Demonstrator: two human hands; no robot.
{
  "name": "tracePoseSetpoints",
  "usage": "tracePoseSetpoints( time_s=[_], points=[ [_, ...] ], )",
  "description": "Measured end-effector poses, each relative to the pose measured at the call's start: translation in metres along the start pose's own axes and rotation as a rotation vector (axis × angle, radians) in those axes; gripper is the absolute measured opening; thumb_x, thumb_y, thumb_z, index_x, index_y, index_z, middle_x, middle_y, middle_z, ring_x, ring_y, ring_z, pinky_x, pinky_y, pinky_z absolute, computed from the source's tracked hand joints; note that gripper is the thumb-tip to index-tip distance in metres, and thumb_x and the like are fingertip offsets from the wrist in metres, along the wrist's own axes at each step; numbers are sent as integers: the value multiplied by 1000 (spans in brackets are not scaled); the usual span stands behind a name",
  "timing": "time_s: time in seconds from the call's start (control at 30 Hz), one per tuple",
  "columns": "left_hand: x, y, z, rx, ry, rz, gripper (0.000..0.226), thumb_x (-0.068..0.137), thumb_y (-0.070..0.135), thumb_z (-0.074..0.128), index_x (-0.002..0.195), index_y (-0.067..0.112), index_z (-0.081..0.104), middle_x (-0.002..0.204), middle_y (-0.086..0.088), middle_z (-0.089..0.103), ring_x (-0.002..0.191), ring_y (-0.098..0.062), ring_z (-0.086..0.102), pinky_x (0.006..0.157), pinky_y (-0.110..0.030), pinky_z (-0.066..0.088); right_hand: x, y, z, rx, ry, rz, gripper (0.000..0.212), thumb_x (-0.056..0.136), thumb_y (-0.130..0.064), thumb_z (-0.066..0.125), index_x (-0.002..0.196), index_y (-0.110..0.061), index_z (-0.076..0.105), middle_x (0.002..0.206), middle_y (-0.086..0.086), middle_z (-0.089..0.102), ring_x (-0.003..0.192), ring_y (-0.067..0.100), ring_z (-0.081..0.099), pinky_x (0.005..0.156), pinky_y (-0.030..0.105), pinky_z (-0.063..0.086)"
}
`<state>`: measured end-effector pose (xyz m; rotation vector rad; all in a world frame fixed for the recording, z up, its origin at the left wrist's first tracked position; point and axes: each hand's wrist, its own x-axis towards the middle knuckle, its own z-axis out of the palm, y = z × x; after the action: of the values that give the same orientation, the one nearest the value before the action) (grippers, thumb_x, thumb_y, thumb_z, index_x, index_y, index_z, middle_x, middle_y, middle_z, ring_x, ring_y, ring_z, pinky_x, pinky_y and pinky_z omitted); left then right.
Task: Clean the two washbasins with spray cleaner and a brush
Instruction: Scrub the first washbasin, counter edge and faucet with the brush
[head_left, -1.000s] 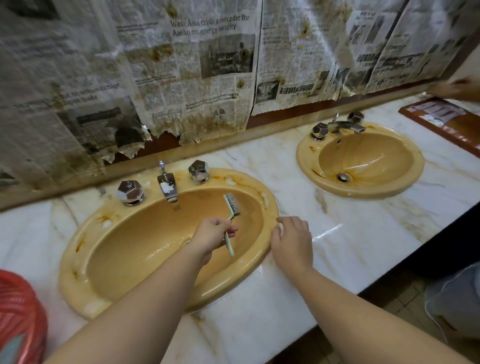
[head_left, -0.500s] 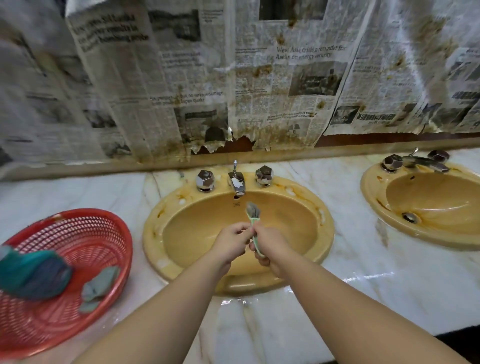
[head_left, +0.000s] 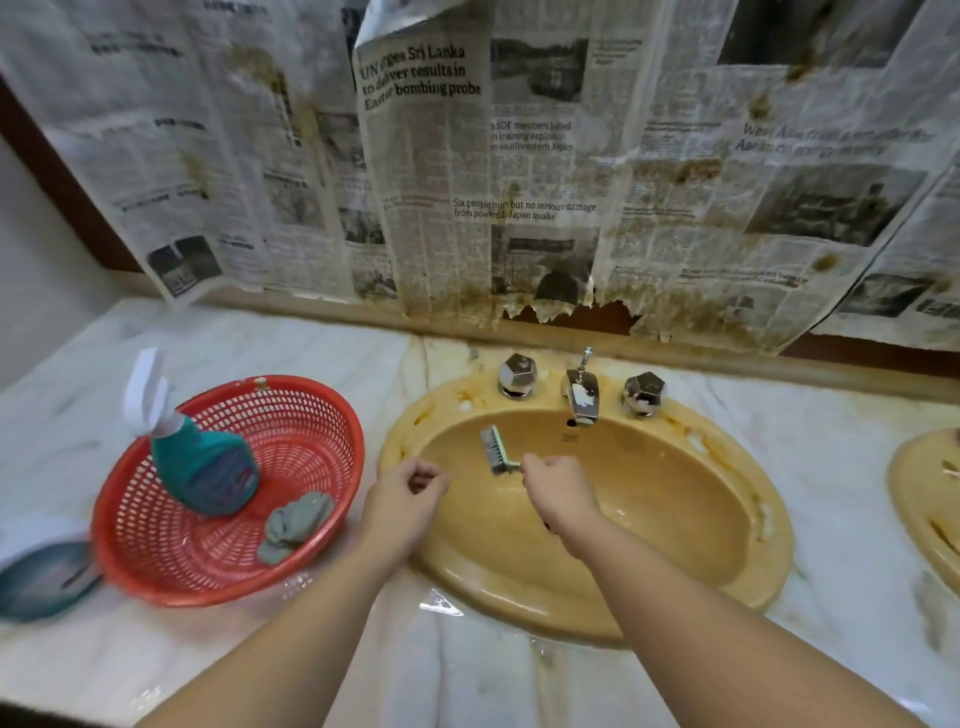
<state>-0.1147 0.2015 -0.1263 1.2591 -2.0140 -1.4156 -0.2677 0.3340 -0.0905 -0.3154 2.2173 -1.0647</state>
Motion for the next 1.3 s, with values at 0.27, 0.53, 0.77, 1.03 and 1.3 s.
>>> tracePoseSetpoints(
  time_s=[0.27,0.53,0.77,1.03,1.3],
  points=[
    [-22,-31,-15,308,42,161,86,78,41,82,150,19,41,159,1,33,148,-16,28,117,-22,16,49,-57,14,-552,93,-237,26,105,-37,41,103,-17,58,100,7,66,88,31,63,68,36,46],
    [-8,-43,-22,205,16,175,97,86,50,73,161,20,19,162,7,28,147,-5,21,119,-22,12,67,-84,35,-780,-55,-386,29,103,-27,45,108,-13,69,106,12,68,95,32,64,78,37,54],
    [-4,-44,-35,137,-18,212,85,88,42,74,155,27,24,147,20,28,132,14,20,102,4,6,66,-85,40,-752,-46,-394,28,102,-23,47,101,-9,71,93,12,67,88,34,64,58,31,46],
    [-4,-54,-35,168,-10,218,95,82,63,69,158,30,22,149,22,31,137,3,28,113,-23,22,59,-86,58,-783,-56,-409,27,101,-23,46,104,-12,70,93,10,63,87,33,63,67,35,46],
    [-7,-56,-38,190,3,228,102,75,65,71,158,34,20,149,26,28,137,6,26,114,-24,21,49,-81,64,-809,-107,-475,29,103,-30,43,104,-15,68,97,12,65,90,35,63,69,35,46]
  ],
)
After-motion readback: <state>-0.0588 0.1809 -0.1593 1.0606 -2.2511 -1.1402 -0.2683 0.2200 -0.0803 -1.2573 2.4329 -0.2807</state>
